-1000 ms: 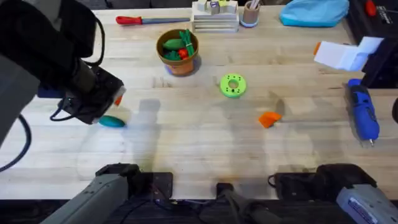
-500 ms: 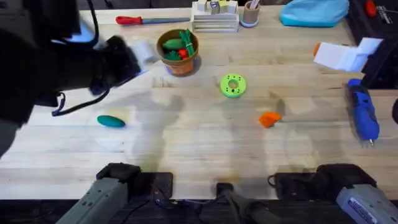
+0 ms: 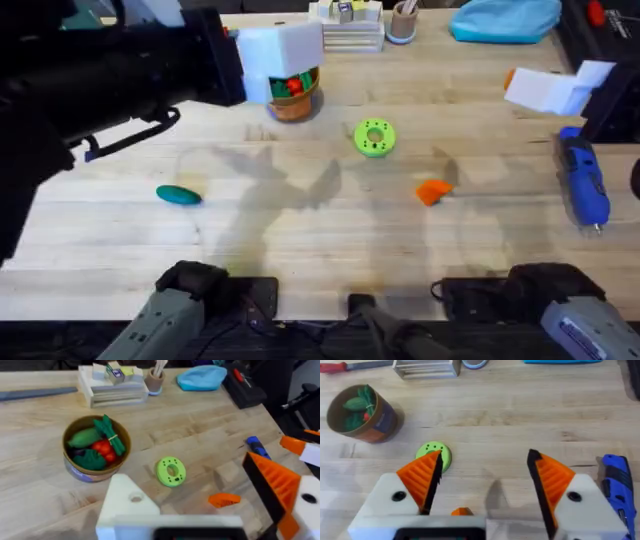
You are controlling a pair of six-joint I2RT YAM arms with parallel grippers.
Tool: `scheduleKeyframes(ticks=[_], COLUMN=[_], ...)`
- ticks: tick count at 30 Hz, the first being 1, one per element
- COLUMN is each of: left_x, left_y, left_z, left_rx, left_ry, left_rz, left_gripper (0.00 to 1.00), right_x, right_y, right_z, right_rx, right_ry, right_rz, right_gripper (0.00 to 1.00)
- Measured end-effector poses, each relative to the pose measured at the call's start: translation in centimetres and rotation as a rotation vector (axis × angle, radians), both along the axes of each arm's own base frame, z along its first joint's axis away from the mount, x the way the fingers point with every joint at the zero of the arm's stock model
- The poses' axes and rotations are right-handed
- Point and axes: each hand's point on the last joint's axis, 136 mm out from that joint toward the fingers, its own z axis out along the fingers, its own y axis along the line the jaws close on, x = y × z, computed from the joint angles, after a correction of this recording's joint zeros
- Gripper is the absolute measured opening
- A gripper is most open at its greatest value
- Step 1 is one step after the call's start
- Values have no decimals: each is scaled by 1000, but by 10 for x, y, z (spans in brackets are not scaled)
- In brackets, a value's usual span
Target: Pick up the gripper from the table and insert it into the empty holder that is missing its gripper. Then pick up a screw, insert it into the mounting hole, and use the screwdriver to tighten it. Finally, clean up the table by picking up the vegetable and placing it into the bucket.
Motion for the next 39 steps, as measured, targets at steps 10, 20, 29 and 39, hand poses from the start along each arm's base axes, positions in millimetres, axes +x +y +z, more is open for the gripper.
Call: scheduleKeyframes(ticks=[10, 20, 29, 39], left_x=[-4, -12, -52, -65], left_y=[1, -1, -9, -7], left_z=[-7, -18, -76, -102], left_rx=[156, 197, 113, 24], left_ry=[-90, -411, -522, -597], left_rz=[-92, -119, -153, -130], left_gripper=[993, 993, 993, 993], right_x=[0, 0, 0, 0], right_y=[0, 0, 0, 0], right_z=[0, 0, 0, 0], right_rx=[0, 0, 0, 0], right_ry=[0, 0, 0, 0], right_rz=[0, 0, 0, 0], right_gripper=[992, 990, 990, 991])
